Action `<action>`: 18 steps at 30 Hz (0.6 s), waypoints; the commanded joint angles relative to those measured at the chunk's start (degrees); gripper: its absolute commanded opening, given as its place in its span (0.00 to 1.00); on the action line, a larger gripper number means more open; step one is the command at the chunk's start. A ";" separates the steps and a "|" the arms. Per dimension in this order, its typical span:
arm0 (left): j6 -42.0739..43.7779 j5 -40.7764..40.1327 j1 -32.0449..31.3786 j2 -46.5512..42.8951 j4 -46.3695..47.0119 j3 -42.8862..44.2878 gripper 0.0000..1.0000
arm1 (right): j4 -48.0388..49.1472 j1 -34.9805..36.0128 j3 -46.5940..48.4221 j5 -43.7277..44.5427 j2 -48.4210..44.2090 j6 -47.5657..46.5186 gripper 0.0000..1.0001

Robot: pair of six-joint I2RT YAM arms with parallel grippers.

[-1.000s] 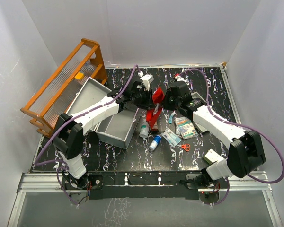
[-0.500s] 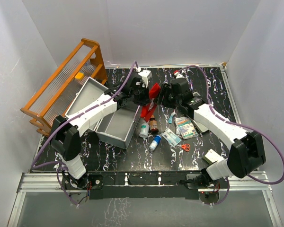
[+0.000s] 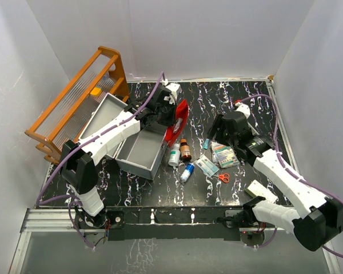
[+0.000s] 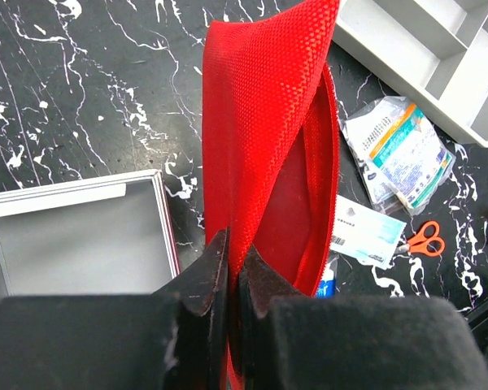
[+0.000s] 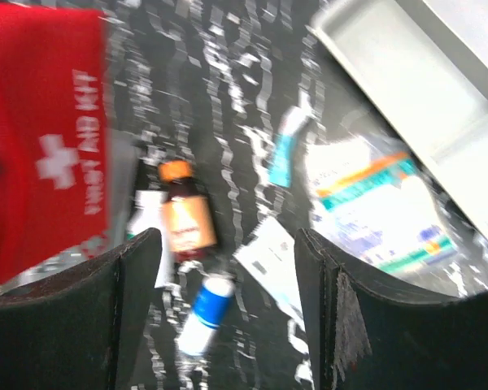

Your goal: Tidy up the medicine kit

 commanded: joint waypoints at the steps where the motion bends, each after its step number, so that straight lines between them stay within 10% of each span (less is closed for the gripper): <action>1: 0.05 2.53 0.04 -2.43 -1.66 0.70 0.00 | -7.85 -0.41 -2.36 8.78 1.82 2.46 0.65; 18: -2.50 8.55 0.04 -4.08 -2.58 0.24 0.00 | -5.91 -0.37 -6.11 10.85 17.56 -4.18 0.56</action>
